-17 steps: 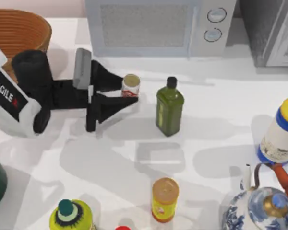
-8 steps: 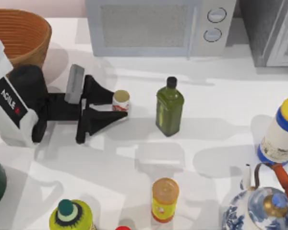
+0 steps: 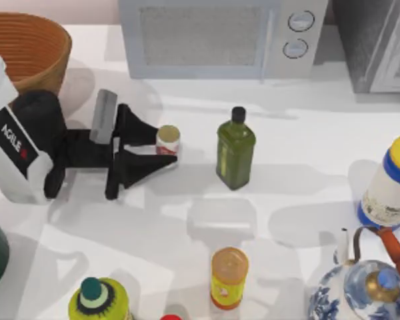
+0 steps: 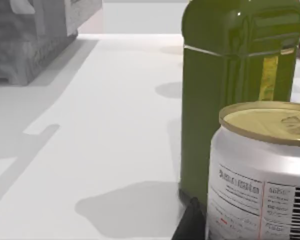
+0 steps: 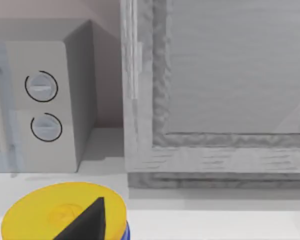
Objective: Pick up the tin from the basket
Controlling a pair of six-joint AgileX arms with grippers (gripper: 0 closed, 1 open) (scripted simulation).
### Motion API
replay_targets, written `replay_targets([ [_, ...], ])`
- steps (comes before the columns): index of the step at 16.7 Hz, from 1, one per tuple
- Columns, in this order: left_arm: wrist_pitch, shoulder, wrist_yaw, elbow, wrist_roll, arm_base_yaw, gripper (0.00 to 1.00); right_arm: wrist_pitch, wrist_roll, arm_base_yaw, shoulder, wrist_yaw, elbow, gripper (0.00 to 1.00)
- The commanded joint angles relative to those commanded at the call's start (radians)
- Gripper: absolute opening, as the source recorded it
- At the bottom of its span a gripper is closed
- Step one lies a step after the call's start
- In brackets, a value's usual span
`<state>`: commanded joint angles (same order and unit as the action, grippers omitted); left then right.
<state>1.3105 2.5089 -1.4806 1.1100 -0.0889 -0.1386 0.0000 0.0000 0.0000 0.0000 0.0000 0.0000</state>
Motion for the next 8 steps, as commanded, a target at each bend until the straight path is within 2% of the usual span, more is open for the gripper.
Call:
replay_targets([
  [7,0.0,0.0,0.0,0.0,0.0,0.0,0.98,0.0,0.0,0.0,0.0,0.0,0.0,1.0],
  [8,0.0,0.0,0.0,0.0,0.0,0.0,1.0,0.0,0.0,0.0,0.0,0.0,0.0,1.0],
])
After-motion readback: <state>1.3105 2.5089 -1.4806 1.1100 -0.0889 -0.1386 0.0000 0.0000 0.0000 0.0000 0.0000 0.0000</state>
